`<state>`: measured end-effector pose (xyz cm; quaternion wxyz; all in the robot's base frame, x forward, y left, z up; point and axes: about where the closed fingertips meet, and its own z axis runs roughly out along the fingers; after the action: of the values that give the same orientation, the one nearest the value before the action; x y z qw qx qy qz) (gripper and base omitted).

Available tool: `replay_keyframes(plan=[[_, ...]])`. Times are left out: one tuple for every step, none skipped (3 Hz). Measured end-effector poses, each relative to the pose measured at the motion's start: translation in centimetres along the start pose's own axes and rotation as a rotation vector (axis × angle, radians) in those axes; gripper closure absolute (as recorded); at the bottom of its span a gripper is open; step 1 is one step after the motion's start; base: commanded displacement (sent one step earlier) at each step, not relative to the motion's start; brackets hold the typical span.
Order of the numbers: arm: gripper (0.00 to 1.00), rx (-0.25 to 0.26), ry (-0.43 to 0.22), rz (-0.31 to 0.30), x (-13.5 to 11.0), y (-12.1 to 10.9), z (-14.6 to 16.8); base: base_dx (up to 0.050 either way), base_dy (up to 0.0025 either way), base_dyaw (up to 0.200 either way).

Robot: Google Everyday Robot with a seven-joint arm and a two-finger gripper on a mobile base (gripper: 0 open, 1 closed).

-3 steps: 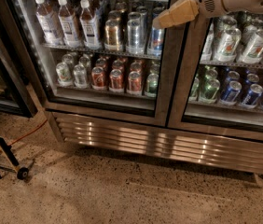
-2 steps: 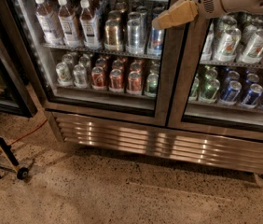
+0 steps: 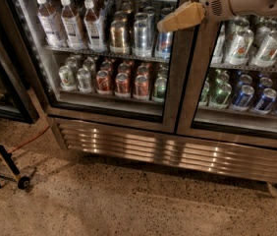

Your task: Open left fridge door

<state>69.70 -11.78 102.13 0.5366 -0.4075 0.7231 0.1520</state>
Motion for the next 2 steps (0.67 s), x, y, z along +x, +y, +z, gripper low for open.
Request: replay_keyframes(plan=[[0.00, -0.012, -0.017, -0.001, -0.1, 0.1, 0.0, 0.000, 0.00000, 0.000], [0.00, -0.090, -0.060, -0.005, -0.6, 1.7, 1.5, 0.000, 0.00000, 0.000]])
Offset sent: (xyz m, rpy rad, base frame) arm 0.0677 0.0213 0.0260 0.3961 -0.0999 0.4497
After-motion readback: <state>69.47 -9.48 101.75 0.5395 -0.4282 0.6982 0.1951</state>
